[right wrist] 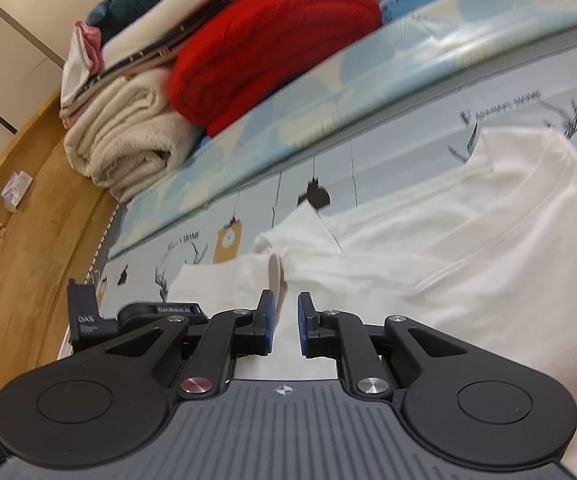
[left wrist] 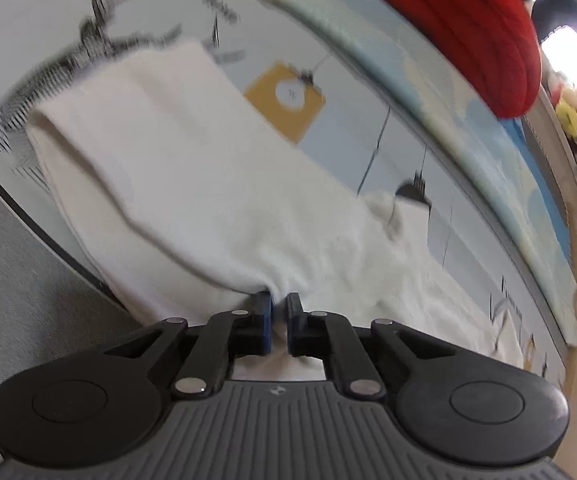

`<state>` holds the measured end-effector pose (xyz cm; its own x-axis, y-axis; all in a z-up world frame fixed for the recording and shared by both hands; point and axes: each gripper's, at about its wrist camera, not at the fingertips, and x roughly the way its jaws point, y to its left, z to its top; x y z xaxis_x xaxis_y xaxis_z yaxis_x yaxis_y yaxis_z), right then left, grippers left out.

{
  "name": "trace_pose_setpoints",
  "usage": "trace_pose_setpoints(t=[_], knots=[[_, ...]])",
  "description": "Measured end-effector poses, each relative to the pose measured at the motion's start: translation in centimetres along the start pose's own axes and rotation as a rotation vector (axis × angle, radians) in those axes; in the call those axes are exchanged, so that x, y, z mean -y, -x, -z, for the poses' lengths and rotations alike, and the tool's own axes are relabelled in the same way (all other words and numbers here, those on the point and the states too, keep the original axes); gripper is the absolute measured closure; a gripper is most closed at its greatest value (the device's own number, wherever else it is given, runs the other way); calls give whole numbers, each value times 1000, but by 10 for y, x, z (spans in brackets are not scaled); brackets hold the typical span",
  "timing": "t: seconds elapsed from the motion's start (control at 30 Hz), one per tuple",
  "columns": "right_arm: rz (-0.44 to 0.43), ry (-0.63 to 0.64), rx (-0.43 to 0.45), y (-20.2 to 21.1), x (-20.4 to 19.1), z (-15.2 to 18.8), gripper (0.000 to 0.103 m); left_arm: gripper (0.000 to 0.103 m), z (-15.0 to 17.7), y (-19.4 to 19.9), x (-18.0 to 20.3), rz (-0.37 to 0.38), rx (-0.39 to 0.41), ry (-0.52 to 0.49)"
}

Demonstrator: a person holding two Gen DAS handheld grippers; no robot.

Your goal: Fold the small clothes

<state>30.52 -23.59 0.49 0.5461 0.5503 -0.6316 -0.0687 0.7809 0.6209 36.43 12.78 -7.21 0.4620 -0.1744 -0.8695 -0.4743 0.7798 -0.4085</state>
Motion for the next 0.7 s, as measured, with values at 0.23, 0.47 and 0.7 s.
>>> trace_pose_setpoints(t=[0.23, 0.47, 0.7], knots=[[-90, -98, -13, -23, 5, 2, 51, 97, 9, 50, 26, 258, 49, 86], [-212, -386, -11, -37, 28, 6, 46, 97, 32, 52, 55, 384, -28, 12], [-220, -611, -13, -38, 45, 18, 45, 97, 42, 46, 67, 469, -50, 9]])
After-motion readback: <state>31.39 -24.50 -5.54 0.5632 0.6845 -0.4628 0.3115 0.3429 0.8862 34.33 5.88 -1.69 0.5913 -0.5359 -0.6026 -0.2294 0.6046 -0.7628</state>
